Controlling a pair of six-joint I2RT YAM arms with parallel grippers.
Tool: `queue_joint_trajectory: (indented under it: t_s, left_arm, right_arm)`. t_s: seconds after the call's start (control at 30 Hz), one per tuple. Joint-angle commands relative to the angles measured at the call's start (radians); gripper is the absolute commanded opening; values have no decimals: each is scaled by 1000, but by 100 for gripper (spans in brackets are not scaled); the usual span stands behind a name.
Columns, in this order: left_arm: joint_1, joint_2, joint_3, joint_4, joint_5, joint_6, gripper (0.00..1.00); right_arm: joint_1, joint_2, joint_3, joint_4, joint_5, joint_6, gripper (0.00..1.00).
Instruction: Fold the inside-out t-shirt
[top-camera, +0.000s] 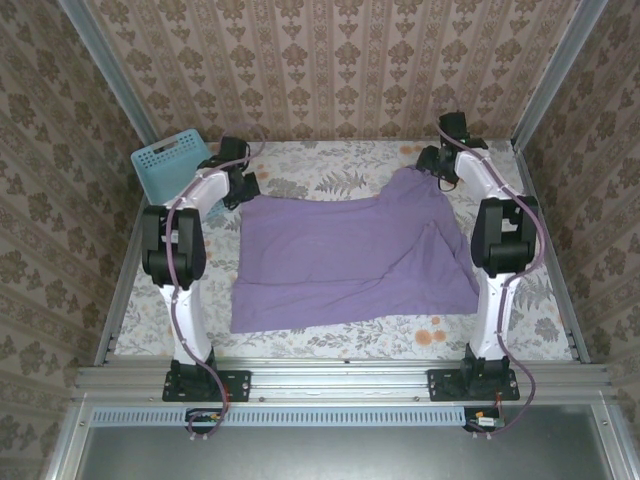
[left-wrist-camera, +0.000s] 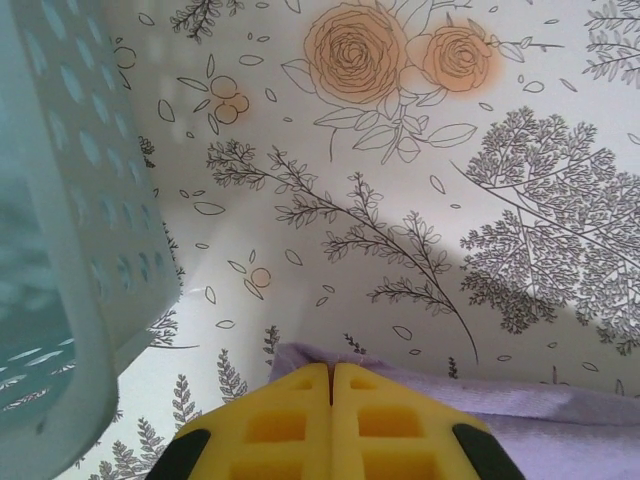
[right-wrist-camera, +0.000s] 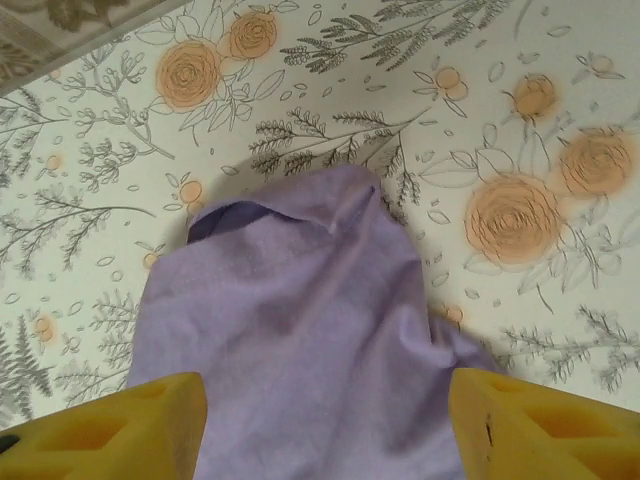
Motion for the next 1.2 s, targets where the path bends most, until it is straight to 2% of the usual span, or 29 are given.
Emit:
queue_joint_trajectory:
  t_s: [0.0,0.23,0.33,0.63,0.77,0.93,1.07,1.17]
  left_arm:
    - [6,-60,-1,-7,7,14,0]
    - [16,-107,-26,7,3,13,0]
    - [20,-113,-30,9,7,13,0]
    - [22,-101,-33,19,22,5,0]
    - [22,-95,-39,21,29,2,0]
    - [23,-99,-48,24,33,0,0]
    - [23,-103,-54,27,39,0,0]
    - [22,-109,-59,27,38,-1,0]
  right_arm:
    - [6,117,162,-131,23,-54,63]
    - [-3,337,503,-288,95,-98,56]
    - [-7,395,585,-332,114,-113,54]
    - [-14,437,600,-307,88,-125,43]
    - [-17,464,643,-296,66,-133,33]
    - [-25,487,683,-284,47,-127,14]
    - [-31,486,697,-277,24,-118,11]
    - [-40,485,706,-281,10,-109,3]
